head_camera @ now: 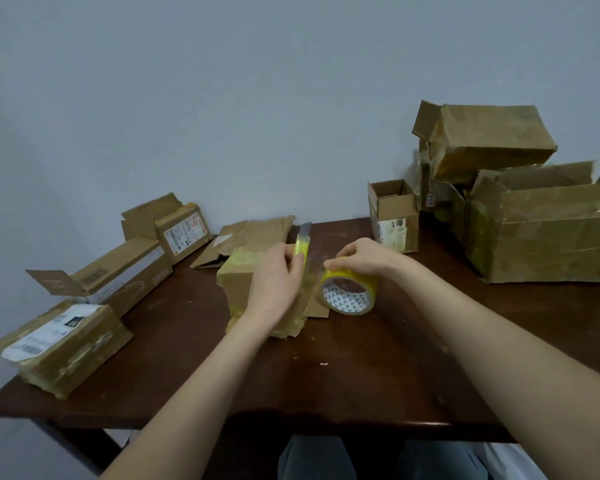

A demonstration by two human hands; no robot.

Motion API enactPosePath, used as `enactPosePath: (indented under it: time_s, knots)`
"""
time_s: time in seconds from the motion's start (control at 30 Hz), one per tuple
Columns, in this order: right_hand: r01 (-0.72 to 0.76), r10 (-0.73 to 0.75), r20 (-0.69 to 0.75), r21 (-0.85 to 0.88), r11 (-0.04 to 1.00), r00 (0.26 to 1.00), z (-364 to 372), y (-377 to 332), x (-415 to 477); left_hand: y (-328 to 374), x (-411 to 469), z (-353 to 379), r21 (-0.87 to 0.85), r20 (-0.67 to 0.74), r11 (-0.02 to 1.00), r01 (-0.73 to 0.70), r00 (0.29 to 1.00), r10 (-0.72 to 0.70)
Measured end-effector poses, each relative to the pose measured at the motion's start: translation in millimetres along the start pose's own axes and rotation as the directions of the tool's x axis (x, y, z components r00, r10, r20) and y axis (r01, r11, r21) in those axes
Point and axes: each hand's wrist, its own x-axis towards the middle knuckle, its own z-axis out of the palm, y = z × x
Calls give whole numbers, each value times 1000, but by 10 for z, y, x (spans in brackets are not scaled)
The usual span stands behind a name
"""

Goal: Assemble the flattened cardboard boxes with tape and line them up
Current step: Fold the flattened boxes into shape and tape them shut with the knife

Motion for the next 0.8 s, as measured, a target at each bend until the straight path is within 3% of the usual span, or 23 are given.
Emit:
enactPosePath:
  time_s: [0.17, 0.6, 0.8]
  knots:
    - [-7, 4, -70, -35, 999, 998, -90, 10, -15, -46, -24, 26, 37, -12, 999, -15, 1000, 16]
    - [-54, 47, -46, -156, 986, 998, 144, -178, -152, -68, -165, 33, 74, -5, 995, -60, 998, 61]
    - [-67, 65, -25, -98, 993, 998, 58, -200, -167, -95, -186, 8, 59, 31, 995, -86, 996, 84]
